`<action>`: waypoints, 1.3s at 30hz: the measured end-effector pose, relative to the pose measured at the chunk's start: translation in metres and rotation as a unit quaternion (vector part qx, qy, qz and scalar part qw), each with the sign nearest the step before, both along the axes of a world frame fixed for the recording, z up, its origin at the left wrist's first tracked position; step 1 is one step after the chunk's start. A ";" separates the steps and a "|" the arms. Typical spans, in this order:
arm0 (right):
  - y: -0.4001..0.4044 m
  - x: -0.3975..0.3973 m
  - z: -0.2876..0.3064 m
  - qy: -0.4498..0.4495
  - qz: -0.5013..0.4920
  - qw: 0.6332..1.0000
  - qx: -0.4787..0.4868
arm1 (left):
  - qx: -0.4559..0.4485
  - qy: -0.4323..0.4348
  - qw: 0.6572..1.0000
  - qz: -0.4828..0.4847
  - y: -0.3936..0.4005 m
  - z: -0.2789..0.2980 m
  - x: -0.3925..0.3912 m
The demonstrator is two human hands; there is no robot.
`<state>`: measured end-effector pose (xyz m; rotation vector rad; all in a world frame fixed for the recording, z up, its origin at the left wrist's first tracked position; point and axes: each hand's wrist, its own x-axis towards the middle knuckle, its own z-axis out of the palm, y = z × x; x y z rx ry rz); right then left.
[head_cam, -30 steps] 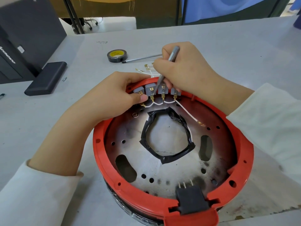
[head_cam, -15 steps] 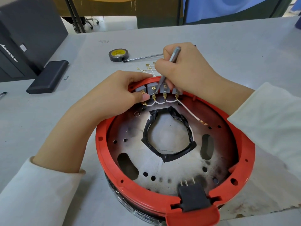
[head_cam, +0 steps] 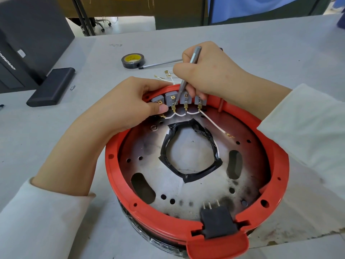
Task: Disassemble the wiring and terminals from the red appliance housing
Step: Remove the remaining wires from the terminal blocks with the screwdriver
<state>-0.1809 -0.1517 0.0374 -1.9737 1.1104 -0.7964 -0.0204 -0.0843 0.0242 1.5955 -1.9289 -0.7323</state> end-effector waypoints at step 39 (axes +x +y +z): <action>0.009 -0.015 0.002 -0.182 -0.017 0.983 0.015 | -0.035 -0.202 0.975 0.085 -0.002 0.005 -0.021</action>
